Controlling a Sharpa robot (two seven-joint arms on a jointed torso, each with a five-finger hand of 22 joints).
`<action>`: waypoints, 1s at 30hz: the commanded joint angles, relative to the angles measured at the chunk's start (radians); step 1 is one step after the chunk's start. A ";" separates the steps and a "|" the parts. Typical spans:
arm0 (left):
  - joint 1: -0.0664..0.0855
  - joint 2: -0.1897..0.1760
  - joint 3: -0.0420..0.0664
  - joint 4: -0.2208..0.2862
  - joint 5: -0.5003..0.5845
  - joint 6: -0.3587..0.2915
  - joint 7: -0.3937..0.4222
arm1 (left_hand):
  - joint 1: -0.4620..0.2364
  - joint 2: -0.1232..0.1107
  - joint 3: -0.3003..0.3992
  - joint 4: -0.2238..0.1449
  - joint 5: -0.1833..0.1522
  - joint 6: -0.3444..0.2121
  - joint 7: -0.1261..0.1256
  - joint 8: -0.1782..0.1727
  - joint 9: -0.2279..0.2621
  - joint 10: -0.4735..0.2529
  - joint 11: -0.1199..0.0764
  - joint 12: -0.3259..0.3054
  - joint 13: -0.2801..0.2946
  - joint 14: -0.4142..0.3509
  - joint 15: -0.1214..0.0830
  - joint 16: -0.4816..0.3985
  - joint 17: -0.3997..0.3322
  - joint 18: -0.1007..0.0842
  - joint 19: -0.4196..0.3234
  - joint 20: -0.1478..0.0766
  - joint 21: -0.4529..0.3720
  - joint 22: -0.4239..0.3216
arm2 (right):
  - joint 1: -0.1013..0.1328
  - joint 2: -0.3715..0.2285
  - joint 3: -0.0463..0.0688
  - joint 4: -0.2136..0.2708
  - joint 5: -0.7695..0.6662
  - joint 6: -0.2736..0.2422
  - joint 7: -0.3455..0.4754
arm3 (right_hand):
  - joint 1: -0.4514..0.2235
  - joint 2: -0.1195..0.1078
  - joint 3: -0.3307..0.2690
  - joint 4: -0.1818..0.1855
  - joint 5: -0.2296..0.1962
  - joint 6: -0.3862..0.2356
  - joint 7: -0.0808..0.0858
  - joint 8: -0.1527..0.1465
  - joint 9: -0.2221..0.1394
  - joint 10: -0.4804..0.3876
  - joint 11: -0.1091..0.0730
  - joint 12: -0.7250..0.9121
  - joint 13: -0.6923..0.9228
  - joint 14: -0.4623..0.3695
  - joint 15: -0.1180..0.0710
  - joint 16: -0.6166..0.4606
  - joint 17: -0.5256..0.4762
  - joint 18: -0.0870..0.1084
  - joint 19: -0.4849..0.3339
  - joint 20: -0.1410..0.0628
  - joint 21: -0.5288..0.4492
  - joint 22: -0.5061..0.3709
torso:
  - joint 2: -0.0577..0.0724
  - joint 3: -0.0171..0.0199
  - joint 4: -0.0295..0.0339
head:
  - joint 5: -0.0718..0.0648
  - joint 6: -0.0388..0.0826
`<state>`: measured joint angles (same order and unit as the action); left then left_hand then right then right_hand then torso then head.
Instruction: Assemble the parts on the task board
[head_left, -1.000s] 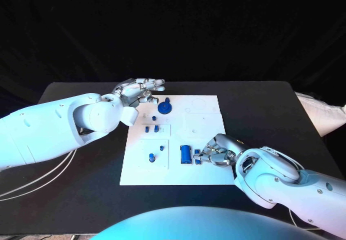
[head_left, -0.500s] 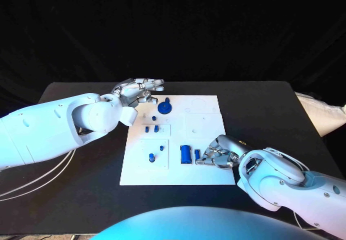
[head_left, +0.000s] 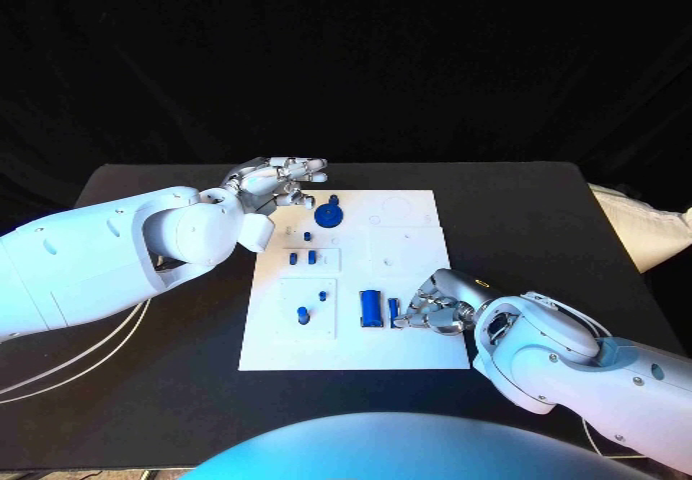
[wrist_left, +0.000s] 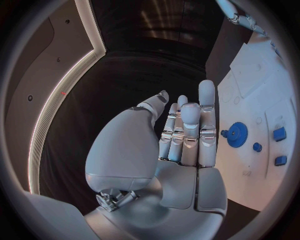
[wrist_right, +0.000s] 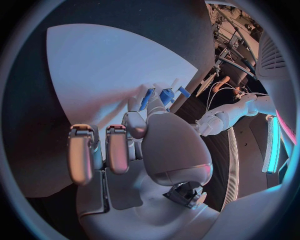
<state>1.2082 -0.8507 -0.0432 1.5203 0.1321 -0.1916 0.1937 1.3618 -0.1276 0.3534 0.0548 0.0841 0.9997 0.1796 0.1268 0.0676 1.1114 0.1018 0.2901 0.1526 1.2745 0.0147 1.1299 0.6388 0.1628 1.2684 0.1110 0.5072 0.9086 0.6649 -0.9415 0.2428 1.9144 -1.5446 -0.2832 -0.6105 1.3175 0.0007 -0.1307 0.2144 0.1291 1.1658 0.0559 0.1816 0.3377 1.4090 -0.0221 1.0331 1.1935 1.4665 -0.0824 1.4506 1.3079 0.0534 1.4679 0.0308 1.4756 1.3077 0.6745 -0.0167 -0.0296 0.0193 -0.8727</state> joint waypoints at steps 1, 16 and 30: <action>0.000 0.002 0.001 0.001 -0.006 0.019 0.001 | 0.002 0.007 -0.006 -0.002 0.003 -0.009 -0.001 0.006 0.001 -0.006 -0.003 0.002 0.001 -0.007 0.000 0.003 -0.001 0.019 -0.005 0.002 -0.004 -0.001 | -0.001 0.006 -0.001 -0.008 -0.017 0.036 0.004 | 0.021 0.004 0.000 -0.015 -0.008 0.003 -0.003 -0.003 0.002 0.003 -0.001 0.002 -0.001 0.066 -0.005 0.006 0.045 -0.015 0.025 -0.008 0.003 0.093 | 0.000 0.0004 -0.0013 | 0.004 0.000; 0.000 0.002 0.001 -0.002 -0.008 0.020 0.001 | 0.002 0.007 -0.006 -0.002 0.003 -0.009 -0.001 0.006 0.001 -0.006 -0.003 0.002 0.001 -0.007 0.000 0.003 -0.001 0.019 -0.005 0.002 -0.004 -0.001 | 0.002 -0.001 0.002 0.036 -0.029 -0.066 0.009 | -0.004 -0.003 -0.029 -0.008 -0.004 0.003 -0.001 -0.005 0.011 0.006 0.001 0.002 0.006 0.066 -0.004 0.006 0.046 -0.015 0.025 -0.007 0.003 0.094 | 0.000 0.0009 -0.0018 | 0.004 0.000; 0.000 0.004 0.001 -0.002 -0.008 0.022 0.000 | 0.002 0.008 -0.008 -0.002 0.003 -0.011 0.000 0.008 0.001 -0.009 -0.002 0.006 0.002 -0.007 0.000 0.004 -0.001 0.019 -0.005 0.002 -0.005 -0.002 | 0.016 0.017 0.006 0.050 -0.093 -0.054 0.012 | 0.031 -0.014 -0.033 -0.036 -0.032 0.016 -0.008 0.001 0.020 0.020 -0.005 0.026 0.025 0.067 -0.008 0.006 0.048 -0.017 0.029 -0.009 0.007 0.102 | 0.000 0.0001 -0.0001 | 0.002 0.000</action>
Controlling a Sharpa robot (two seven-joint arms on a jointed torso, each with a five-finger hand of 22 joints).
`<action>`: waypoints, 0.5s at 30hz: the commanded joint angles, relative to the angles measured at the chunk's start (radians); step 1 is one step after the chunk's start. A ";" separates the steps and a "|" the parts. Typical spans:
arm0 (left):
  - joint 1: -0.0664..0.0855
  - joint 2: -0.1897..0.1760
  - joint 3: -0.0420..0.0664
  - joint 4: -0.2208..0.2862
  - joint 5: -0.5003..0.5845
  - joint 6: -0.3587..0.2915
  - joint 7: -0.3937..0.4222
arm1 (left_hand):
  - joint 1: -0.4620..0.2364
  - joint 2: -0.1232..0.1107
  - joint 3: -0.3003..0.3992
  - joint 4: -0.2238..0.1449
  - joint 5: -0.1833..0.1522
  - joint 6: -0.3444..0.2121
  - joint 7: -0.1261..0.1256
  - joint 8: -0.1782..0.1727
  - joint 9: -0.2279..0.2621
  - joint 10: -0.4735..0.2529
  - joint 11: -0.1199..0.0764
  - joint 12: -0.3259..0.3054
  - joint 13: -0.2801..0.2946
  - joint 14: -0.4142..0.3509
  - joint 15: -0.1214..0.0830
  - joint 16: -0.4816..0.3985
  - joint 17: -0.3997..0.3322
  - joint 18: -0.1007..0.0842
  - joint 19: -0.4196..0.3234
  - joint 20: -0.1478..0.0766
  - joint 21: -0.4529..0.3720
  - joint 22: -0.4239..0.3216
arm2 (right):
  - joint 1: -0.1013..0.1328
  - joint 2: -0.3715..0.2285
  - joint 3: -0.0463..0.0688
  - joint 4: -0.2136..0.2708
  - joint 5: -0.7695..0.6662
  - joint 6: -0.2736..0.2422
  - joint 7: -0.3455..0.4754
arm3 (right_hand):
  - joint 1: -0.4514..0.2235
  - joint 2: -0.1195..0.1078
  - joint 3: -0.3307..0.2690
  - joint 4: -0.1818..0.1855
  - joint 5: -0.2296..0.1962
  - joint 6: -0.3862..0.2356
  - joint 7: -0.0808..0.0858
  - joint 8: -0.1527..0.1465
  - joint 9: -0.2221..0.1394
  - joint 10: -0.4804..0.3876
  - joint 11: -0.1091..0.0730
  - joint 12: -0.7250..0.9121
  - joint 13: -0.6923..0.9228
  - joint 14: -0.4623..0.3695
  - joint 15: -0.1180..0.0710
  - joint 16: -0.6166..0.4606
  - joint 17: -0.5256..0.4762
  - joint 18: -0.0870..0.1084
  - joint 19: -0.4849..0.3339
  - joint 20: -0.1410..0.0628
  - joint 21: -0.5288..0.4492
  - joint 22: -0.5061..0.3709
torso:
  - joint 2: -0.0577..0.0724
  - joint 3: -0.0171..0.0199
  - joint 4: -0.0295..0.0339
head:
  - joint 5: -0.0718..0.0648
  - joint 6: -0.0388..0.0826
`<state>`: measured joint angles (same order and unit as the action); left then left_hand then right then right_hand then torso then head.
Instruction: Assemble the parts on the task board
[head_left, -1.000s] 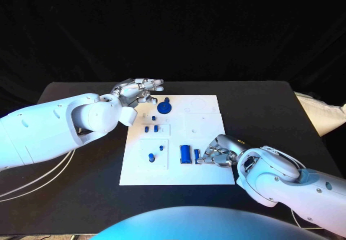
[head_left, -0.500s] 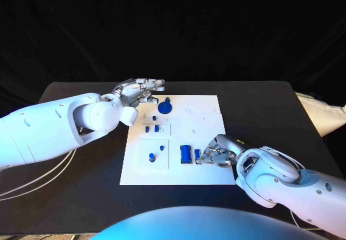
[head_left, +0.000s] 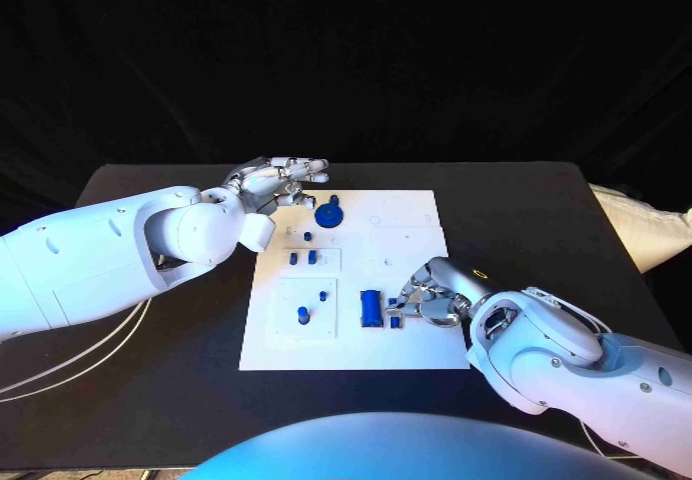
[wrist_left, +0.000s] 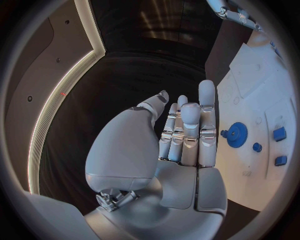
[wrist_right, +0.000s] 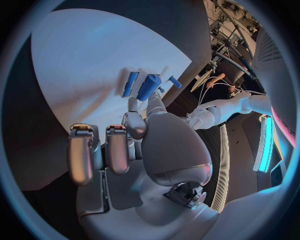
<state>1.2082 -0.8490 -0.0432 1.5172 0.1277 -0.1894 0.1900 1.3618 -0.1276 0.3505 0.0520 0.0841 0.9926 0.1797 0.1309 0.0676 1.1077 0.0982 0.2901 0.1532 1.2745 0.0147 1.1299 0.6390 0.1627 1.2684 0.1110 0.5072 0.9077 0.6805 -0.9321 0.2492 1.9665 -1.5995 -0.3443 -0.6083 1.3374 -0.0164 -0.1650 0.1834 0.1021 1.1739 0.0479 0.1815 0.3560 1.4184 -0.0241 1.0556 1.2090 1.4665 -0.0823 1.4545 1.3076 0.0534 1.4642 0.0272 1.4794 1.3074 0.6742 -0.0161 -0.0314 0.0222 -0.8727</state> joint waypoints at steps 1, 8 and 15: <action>0.000 0.003 0.001 0.001 -0.003 0.020 0.003 | 0.002 0.008 -0.006 0.001 0.003 -0.004 0.000 0.003 0.001 -0.006 0.001 0.006 0.001 -0.007 0.000 0.004 -0.001 0.019 -0.005 0.002 -0.005 -0.001 | 0.001 0.011 0.000 -0.004 -0.039 0.010 0.010 | 0.013 0.003 0.002 -0.006 -0.006 0.008 0.000 0.001 0.002 0.011 -0.003 0.004 0.010 0.067 -0.008 0.003 0.049 -0.017 0.033 -0.006 0.003 0.102 | 0.000 -0.0005 0.0019 | 0.000 0.000; 0.000 0.004 0.001 0.001 -0.003 0.019 0.003 | 0.002 0.008 -0.006 0.001 0.003 -0.004 0.000 0.003 0.001 -0.006 0.001 0.006 0.001 -0.007 0.000 0.004 -0.001 0.019 -0.005 0.002 -0.005 -0.001 | 0.001 0.033 0.000 -0.015 -0.051 0.036 0.011 | 0.035 0.000 0.003 -0.026 -0.026 0.010 -0.001 0.003 0.005 0.013 -0.005 0.008 0.015 0.067 -0.010 0.003 0.050 -0.017 0.034 -0.007 0.004 0.104 | 0.000 -0.0008 0.0010 | 0.003 0.000; 0.000 0.004 0.001 0.001 -0.003 0.019 0.003 | 0.002 0.008 -0.006 0.001 0.003 -0.004 0.000 0.003 0.001 -0.006 0.001 0.006 0.001 -0.007 0.000 0.004 -0.001 0.019 -0.005 0.002 -0.005 -0.001 | 0.001 0.048 -0.001 -0.022 -0.071 0.054 0.012 | 0.057 -0.005 0.005 -0.047 -0.047 0.012 -0.002 0.003 0.008 0.016 -0.006 0.012 0.019 0.067 -0.011 0.002 0.048 -0.017 0.034 -0.008 0.004 0.105 | 0.000 -0.0002 0.0002 | 0.005 0.000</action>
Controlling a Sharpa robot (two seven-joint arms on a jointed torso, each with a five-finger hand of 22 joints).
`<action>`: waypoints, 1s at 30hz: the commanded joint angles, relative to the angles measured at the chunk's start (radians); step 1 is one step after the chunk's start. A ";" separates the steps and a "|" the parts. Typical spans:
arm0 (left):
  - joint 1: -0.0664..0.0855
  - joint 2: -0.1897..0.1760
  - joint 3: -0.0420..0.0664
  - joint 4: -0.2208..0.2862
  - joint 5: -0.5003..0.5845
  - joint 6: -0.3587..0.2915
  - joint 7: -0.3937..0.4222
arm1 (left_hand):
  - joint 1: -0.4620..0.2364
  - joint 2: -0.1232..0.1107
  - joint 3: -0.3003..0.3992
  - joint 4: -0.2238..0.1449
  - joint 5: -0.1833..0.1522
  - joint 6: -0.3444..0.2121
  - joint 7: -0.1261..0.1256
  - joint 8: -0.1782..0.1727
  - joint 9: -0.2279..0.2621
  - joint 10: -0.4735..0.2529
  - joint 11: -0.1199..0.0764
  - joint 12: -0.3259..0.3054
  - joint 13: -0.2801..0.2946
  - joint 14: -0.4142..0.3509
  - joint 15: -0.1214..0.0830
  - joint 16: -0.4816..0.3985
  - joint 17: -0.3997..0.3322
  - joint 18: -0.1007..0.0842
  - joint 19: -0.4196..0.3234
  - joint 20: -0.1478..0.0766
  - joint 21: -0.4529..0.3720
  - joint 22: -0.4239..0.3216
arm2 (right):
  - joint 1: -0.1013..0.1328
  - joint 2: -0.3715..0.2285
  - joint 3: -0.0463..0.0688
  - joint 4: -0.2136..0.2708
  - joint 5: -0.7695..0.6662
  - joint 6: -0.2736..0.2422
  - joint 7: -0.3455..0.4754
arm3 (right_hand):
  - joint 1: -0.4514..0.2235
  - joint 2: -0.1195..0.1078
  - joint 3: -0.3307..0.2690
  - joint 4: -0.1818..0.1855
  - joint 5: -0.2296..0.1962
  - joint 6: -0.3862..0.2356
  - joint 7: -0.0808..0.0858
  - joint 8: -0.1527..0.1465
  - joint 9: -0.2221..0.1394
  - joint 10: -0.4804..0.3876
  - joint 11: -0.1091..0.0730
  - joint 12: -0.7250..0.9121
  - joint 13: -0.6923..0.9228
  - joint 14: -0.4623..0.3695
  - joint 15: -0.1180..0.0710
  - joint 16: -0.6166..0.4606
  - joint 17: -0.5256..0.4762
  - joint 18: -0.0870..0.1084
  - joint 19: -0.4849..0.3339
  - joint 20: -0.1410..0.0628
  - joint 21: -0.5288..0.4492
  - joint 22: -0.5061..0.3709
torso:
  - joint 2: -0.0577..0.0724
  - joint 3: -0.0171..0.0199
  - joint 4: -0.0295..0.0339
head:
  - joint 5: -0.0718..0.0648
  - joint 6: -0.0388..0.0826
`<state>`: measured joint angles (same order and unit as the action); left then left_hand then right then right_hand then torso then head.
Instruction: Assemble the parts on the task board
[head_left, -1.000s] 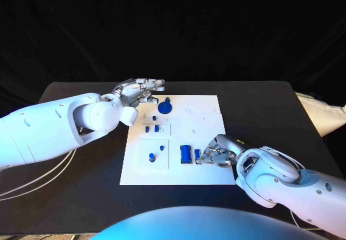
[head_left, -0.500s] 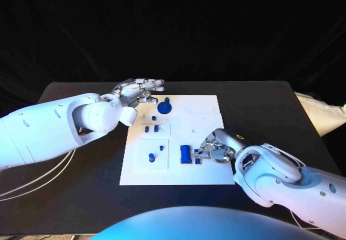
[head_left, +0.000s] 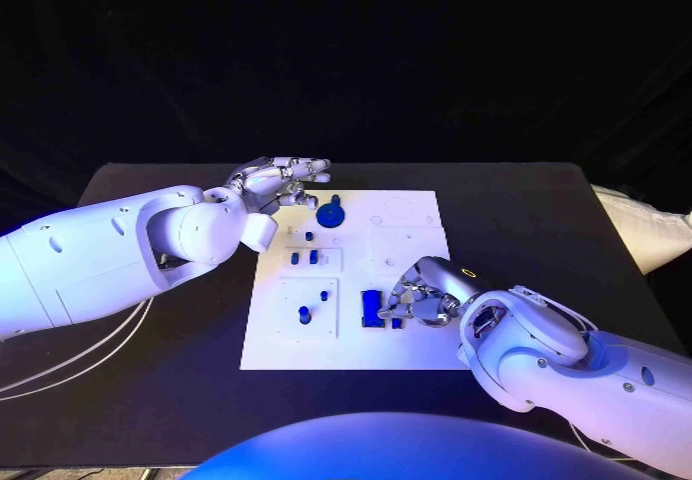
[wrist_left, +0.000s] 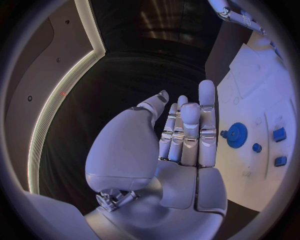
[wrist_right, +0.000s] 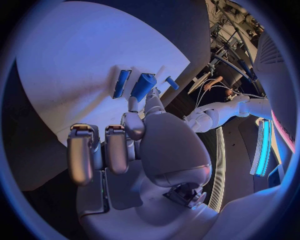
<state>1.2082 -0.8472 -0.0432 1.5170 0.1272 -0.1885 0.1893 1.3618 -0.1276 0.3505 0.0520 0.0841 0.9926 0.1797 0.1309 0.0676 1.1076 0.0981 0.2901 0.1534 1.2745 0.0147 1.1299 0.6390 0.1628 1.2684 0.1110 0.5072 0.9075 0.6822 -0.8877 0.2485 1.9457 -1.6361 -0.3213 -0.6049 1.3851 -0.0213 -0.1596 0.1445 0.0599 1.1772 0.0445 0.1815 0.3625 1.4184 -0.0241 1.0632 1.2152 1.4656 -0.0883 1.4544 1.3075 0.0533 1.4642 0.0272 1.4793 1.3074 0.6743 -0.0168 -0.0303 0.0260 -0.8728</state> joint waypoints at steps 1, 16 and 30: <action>0.000 0.002 0.001 0.001 -0.003 0.018 0.004 | 0.002 0.008 -0.006 0.001 0.003 -0.004 0.000 0.004 0.001 -0.005 0.001 0.006 0.001 -0.007 0.000 0.004 -0.001 0.019 -0.005 0.002 -0.005 -0.001 | 0.000 0.005 0.000 -0.001 -0.037 0.032 0.009 | 0.010 0.000 -0.001 -0.009 -0.005 0.009 0.001 0.003 0.001 0.016 -0.006 0.005 0.014 0.068 -0.005 0.002 0.049 -0.017 0.035 -0.008 0.004 0.106 | 0.000 0.0006 -0.0006 | 0.001 0.000; 0.000 0.004 0.001 0.000 -0.003 0.019 0.004 | 0.002 0.008 -0.006 0.001 0.003 -0.004 0.000 0.004 0.001 -0.005 0.001 0.006 0.001 -0.007 0.000 0.004 -0.001 0.019 -0.005 0.002 -0.005 -0.001 | -0.001 0.019 -0.002 -0.011 -0.048 0.063 0.009 | 0.014 0.001 0.001 -0.013 -0.005 0.012 0.000 0.005 0.003 0.020 -0.007 0.016 0.021 0.068 -0.005 0.002 0.049 -0.017 0.035 -0.009 0.004 0.106 | 0.000 0.0006 0.0000 | 0.008 0.000; 0.000 0.005 0.001 0.000 -0.003 0.019 0.003 | 0.002 0.008 -0.006 0.001 0.003 -0.004 0.000 0.004 0.001 -0.005 0.001 0.006 0.001 -0.007 0.000 0.004 -0.001 0.019 -0.005 0.002 -0.005 -0.001 | -0.002 0.027 -0.006 -0.017 -0.052 0.078 0.008 | 0.014 0.003 0.001 -0.016 -0.005 0.015 -0.001 0.007 0.004 0.023 -0.007 0.023 0.026 0.068 -0.006 0.002 0.049 -0.018 0.035 -0.009 0.005 0.107 | 0.000 0.0010 -0.0011 | 0.009 0.000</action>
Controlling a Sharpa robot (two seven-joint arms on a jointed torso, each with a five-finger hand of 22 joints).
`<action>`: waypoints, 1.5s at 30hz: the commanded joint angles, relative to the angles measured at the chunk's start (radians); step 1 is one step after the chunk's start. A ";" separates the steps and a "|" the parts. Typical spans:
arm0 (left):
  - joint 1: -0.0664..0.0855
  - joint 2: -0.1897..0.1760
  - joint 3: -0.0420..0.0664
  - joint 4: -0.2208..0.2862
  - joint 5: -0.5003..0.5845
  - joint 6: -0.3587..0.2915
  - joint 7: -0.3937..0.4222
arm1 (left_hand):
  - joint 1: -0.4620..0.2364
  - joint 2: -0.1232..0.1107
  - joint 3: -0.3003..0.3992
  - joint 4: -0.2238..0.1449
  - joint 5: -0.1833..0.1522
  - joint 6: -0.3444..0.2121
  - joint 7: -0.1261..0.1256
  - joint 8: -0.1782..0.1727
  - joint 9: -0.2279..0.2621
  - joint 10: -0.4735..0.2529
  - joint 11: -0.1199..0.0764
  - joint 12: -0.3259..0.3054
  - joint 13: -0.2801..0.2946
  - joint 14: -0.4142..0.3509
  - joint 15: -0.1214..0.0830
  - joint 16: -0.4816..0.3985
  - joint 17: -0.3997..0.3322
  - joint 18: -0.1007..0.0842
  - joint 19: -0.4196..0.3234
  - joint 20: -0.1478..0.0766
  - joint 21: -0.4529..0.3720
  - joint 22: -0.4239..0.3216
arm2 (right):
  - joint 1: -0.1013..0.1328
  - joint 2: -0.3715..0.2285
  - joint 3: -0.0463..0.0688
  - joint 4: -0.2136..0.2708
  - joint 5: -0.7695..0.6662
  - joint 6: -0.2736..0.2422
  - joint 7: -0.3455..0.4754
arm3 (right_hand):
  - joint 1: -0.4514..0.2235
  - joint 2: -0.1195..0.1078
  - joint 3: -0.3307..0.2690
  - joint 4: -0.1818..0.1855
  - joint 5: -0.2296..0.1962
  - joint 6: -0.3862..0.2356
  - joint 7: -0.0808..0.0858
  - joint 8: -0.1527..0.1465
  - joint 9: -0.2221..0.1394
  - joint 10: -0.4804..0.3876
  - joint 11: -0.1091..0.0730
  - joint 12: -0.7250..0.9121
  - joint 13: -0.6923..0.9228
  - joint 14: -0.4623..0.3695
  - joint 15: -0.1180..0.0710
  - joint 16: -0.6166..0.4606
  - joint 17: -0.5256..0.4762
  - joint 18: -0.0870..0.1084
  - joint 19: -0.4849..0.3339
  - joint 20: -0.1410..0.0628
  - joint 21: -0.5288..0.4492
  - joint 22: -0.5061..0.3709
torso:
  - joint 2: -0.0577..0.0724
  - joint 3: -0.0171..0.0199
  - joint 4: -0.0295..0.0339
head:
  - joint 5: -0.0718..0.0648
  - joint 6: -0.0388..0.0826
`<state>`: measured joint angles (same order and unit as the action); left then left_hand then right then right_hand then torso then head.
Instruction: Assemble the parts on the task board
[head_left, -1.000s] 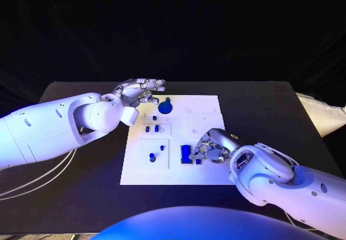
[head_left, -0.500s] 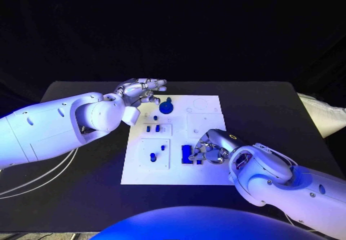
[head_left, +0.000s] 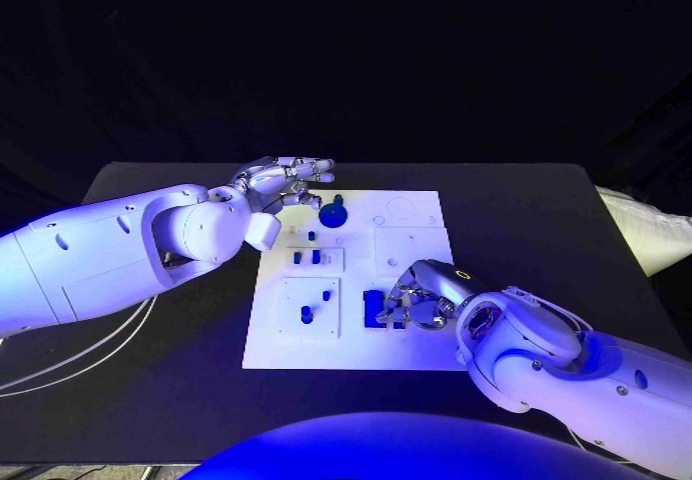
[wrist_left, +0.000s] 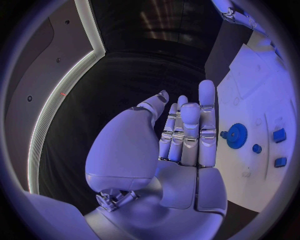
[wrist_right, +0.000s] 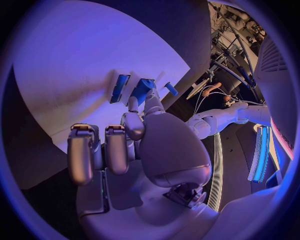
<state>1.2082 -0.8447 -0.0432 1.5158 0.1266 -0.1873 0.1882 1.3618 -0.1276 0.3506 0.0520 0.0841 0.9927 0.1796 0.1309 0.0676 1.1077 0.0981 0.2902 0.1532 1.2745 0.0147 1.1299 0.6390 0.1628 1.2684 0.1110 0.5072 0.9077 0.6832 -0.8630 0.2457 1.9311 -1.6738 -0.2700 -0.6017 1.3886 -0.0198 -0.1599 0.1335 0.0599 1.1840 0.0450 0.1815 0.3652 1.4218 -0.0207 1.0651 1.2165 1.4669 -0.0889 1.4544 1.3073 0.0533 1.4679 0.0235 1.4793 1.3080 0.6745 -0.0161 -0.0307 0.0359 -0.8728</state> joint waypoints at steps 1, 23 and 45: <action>0.000 0.002 0.001 0.001 -0.002 0.018 0.004 | 0.002 0.008 -0.006 0.001 0.003 -0.004 0.000 0.004 0.001 -0.005 0.001 0.006 0.001 -0.007 0.000 0.004 -0.001 0.019 -0.005 0.002 -0.005 -0.001 | -0.003 0.003 -0.003 -0.003 -0.016 0.026 0.004 | 0.011 0.001 0.001 -0.005 -0.005 0.008 -0.001 0.007 0.001 0.019 -0.011 0.021 0.025 0.066 -0.005 0.002 0.049 -0.017 0.031 -0.005 0.005 0.106 | 0.000 0.0003 -0.0007 | -0.001 0.000; 0.000 0.000 0.001 0.002 -0.002 0.018 0.004 | 0.002 0.008 -0.006 0.001 0.003 -0.004 0.000 0.004 0.001 -0.005 0.001 0.006 0.001 -0.007 0.000 0.004 -0.001 0.019 -0.005 0.002 -0.005 -0.001 | -0.005 0.014 -0.004 -0.009 -0.056 0.003 -0.002 | 0.015 0.019 0.011 -0.009 0.003 0.011 -0.005 0.008 0.003 0.022 -0.014 0.024 0.029 0.067 -0.007 0.002 0.049 -0.017 0.031 -0.007 0.005 0.107 | 0.000 0.0005 -0.0009 | 0.000 0.000; 0.000 0.004 -0.007 -0.020 0.004 -0.005 0.034 | 0.001 0.009 -0.011 0.003 0.003 -0.005 0.000 0.008 0.001 -0.009 0.002 0.014 0.003 -0.010 0.001 0.004 -0.007 0.019 -0.005 0.003 -0.006 -0.003 | 0.068 -0.059 0.001 -0.053 0.493 -0.248 0.218 | -0.012 0.004 0.007 0.021 0.113 -0.098 0.043 -0.063 -0.019 -0.095 0.026 -0.274 -0.162 0.042 0.023 -0.073 -0.066 0.004 -0.018 0.016 -0.056 0.010 | -0.023 -0.0028 -0.0135 | 0.000 0.004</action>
<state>1.2081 -0.8445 -0.0499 1.4980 0.1264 -0.1889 0.1923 1.3618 -0.1276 0.3451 0.0537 0.0841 0.9927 0.1796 0.1355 0.0676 1.1042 0.1016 0.3018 0.1551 1.2745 0.0147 1.1299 0.6331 0.1628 1.2684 0.1110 0.5072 0.9060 0.7456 -0.9188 0.2472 1.8908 -1.4557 -0.4220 -0.5147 1.3650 -0.0123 -0.1552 0.1573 0.1618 1.0928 0.0891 0.1221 0.3472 1.3359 0.0040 0.8097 1.0673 1.4665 -0.0747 1.3876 1.2504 0.0533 1.4549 0.0366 1.4289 1.3075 0.6636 -0.0173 -0.0380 0.0338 -0.8713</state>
